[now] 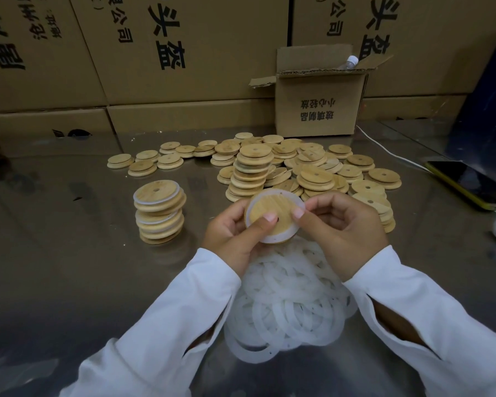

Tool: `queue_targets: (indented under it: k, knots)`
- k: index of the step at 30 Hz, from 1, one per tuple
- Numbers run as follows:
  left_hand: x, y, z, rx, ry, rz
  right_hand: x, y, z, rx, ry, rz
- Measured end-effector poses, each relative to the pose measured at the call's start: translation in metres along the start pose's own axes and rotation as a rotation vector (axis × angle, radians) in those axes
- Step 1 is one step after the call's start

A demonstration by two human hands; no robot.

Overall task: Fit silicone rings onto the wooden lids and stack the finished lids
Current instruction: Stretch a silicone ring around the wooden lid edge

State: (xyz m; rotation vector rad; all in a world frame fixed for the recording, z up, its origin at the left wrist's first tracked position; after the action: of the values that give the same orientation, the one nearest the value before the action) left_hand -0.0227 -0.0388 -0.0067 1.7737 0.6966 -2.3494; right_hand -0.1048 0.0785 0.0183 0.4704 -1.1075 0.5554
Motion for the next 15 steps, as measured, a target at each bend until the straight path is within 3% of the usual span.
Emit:
queue_targets:
  k: [10, 15]
  knots:
    - [0.001, -0.0046, -0.0012, 0.064, 0.003, 0.174, 0.0011, -0.0038, 0.001, 0.11, 0.026, 0.069]
    - [-0.0004, -0.0043, -0.0003, 0.054, -0.018, 0.186, -0.0023, 0.0006, 0.0016, 0.04, 0.003, 0.054]
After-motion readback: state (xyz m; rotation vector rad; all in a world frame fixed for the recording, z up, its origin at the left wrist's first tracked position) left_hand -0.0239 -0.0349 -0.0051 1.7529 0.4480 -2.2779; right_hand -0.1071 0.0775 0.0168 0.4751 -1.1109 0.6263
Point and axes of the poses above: each hand's wrist, its own z-axis towards the middle knuckle, its own y-axis out of the back of the hand, x = y × z, the point moved 4 cm from there along z, towards the middle knuckle, and after that the axes turned 8 degrees about x, right-handed, at the moved point
